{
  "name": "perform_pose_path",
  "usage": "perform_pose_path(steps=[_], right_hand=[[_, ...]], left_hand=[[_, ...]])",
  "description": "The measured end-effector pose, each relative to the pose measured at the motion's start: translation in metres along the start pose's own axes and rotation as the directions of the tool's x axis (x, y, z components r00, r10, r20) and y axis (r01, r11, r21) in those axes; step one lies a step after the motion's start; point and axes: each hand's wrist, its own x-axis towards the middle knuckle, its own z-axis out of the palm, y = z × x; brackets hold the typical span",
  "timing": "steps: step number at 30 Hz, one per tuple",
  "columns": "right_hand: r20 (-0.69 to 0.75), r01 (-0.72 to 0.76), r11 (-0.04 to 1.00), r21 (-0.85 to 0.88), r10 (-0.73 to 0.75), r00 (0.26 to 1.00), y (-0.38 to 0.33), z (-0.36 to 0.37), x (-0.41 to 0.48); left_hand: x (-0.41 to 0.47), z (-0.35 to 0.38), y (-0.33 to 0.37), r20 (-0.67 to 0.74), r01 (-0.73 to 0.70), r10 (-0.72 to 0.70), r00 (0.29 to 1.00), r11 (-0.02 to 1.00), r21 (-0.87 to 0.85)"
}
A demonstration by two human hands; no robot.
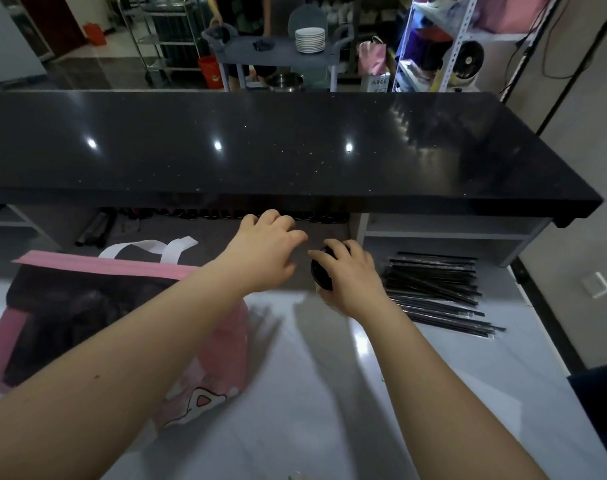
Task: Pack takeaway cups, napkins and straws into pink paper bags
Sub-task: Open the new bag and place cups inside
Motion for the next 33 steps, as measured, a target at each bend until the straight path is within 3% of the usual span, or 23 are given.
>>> perform_pose_path(steps=[13, 23, 33], right_hand=[[-0.334, 0.054, 0.995, 0.085, -0.023, 0.942, -0.031, -0.074, -0.039], [-0.368, -0.046, 0.978, 0.204, 0.12, 0.922, -0.088, -0.095, -0.055], [-0.454, -0.023, 0.949, 0.315, 0.172, 0.874, -0.188, -0.144, -0.06]], left_hand=[[-0.036, -0.055, -0.006, -0.252, 0.02, -0.051, 0.966, 0.992, -0.124], [-0.089, -0.056, -0.024, -0.251, 0.028, -0.067, 0.966, 0.987, -0.159], [-0.164, -0.07, -0.123, -0.339, -0.065, -0.061, 0.939, 0.935, -0.348]])
